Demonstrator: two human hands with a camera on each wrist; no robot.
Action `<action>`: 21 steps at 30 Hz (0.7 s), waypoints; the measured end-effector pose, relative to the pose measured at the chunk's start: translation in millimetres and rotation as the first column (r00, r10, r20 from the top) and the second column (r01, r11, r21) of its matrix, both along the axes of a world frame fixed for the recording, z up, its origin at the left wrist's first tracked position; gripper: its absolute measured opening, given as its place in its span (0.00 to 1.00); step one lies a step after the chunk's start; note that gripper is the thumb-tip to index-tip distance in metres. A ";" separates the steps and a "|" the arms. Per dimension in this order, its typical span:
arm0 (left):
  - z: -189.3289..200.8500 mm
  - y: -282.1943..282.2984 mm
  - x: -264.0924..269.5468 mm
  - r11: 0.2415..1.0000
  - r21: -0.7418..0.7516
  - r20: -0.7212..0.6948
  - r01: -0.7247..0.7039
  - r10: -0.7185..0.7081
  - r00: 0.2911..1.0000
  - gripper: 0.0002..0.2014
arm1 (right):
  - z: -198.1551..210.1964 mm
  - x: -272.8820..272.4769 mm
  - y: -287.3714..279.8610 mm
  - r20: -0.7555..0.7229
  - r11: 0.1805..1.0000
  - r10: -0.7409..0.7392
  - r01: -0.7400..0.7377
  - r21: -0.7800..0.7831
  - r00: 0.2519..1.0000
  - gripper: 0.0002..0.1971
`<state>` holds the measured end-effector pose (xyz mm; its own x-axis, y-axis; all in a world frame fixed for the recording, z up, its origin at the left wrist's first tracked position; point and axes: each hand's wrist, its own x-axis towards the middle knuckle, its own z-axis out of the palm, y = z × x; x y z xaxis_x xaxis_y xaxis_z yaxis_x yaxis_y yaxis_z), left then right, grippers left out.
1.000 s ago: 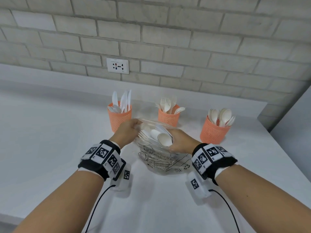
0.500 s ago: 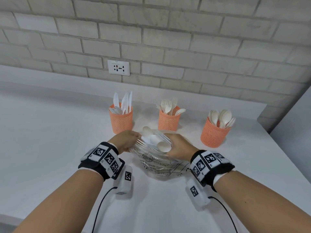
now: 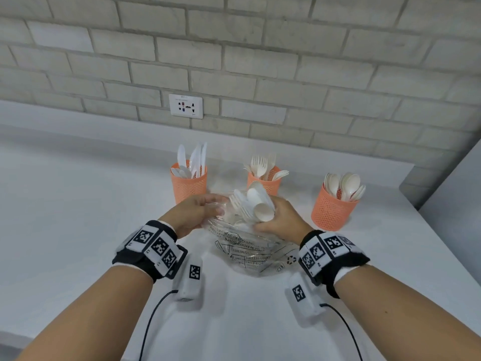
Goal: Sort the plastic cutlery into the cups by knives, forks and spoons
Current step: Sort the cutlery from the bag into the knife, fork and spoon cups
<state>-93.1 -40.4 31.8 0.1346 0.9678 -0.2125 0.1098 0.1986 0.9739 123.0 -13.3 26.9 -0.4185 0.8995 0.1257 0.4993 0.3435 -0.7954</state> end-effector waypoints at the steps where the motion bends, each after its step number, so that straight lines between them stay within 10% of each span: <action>1: 2.2 -2.9 1.2 0.998 0.026 -0.054 0.054 -0.053 0.997 0.12 | 4.3 0.6 0.2 -0.055 1.000 -0.016 0.015 -0.021 0.998 0.18; 7: 23.0 -16.5 31.1 0.939 0.175 -0.553 0.296 -0.155 0.819 0.24 | 27.3 -3.9 4.8 -0.352 0.991 -0.122 0.098 -0.086 0.928 0.16; 12: 29.1 -11.2 55.6 0.906 0.223 -0.793 0.359 -0.046 0.607 0.13 | 26.6 -16.4 -5.9 -0.390 0.991 -0.084 0.035 -0.131 0.917 0.15; 16: 30.9 -11.5 58.3 0.901 0.247 -0.800 0.355 -0.017 0.600 0.15 | 28.8 -18.5 -7.6 -0.443 0.987 -0.141 0.092 -0.130 0.886 0.16; 21: 21.7 -19.5 56.0 0.904 0.161 -0.758 0.396 -0.143 0.636 0.50 | 55.7 -14.3 -3.5 -0.525 0.975 -0.220 0.173 -0.137 0.822 0.17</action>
<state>-37.2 -59.9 53.4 0.3281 0.9412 -0.0803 0.7932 -0.2284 0.5645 108.8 -16.8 82.6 -0.1205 0.9720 0.2018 0.0386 0.2077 -0.9774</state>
